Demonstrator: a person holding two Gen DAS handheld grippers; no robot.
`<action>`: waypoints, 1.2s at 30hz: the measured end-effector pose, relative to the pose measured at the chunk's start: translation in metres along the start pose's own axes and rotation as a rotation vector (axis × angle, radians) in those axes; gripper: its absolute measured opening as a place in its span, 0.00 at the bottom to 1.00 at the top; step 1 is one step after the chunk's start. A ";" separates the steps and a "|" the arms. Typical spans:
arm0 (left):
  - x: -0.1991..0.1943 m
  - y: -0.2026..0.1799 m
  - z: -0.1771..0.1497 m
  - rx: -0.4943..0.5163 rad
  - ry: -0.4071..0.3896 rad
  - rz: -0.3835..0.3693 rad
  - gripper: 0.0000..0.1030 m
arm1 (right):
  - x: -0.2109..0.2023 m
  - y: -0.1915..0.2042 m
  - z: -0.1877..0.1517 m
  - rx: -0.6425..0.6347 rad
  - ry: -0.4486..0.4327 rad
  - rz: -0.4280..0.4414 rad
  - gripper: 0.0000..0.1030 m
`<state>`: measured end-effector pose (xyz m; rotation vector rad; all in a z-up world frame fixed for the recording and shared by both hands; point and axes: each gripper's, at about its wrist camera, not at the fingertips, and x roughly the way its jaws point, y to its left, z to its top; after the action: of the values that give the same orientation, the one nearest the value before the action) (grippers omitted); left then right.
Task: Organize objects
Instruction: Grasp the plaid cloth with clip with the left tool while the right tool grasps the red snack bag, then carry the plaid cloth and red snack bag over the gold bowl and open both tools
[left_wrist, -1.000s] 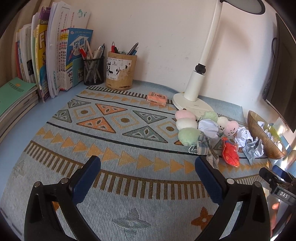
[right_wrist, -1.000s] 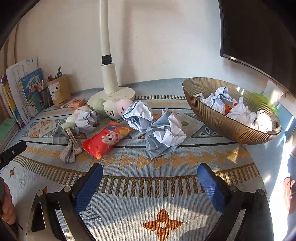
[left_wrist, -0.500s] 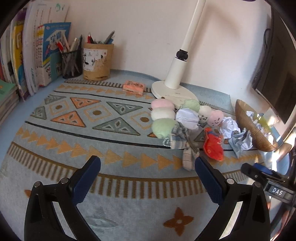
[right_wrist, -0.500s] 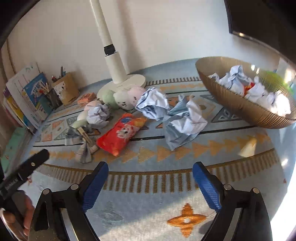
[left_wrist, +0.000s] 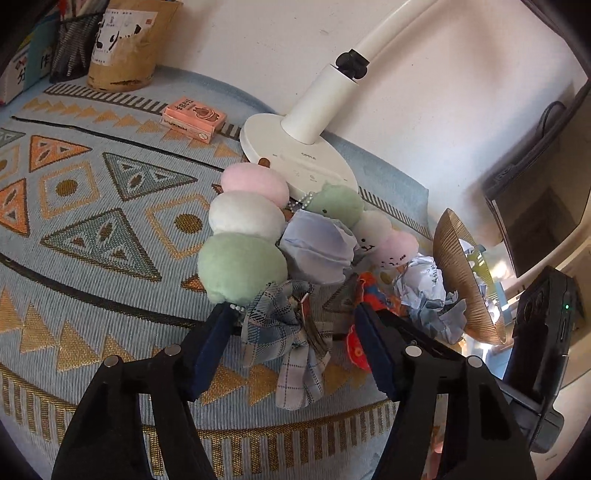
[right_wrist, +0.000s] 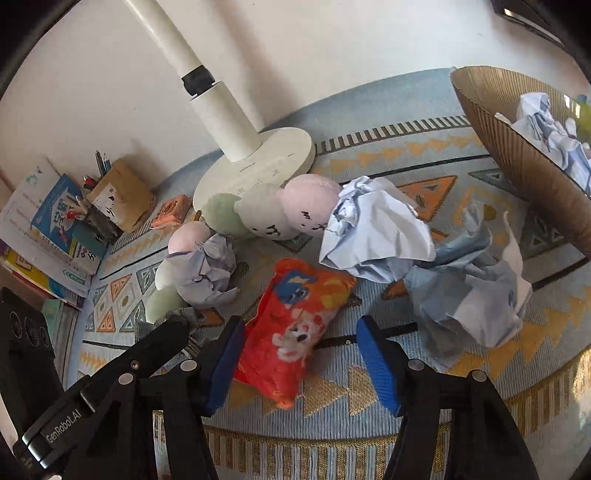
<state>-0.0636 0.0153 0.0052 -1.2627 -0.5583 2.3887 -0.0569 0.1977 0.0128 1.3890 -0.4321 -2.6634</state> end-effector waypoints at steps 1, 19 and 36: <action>0.000 -0.003 -0.002 0.024 -0.003 0.018 0.57 | 0.003 0.008 -0.001 -0.046 0.000 -0.038 0.48; 0.012 -0.037 -0.014 0.119 -0.034 0.234 0.60 | -0.057 -0.025 -0.064 -0.241 -0.013 0.023 0.26; -0.050 0.000 -0.064 0.316 0.101 0.099 0.17 | -0.069 -0.060 -0.075 -0.117 -0.017 0.145 0.51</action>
<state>0.0166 0.0013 0.0062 -1.2821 -0.0839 2.3582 0.0466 0.2555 0.0084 1.2527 -0.3579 -2.5417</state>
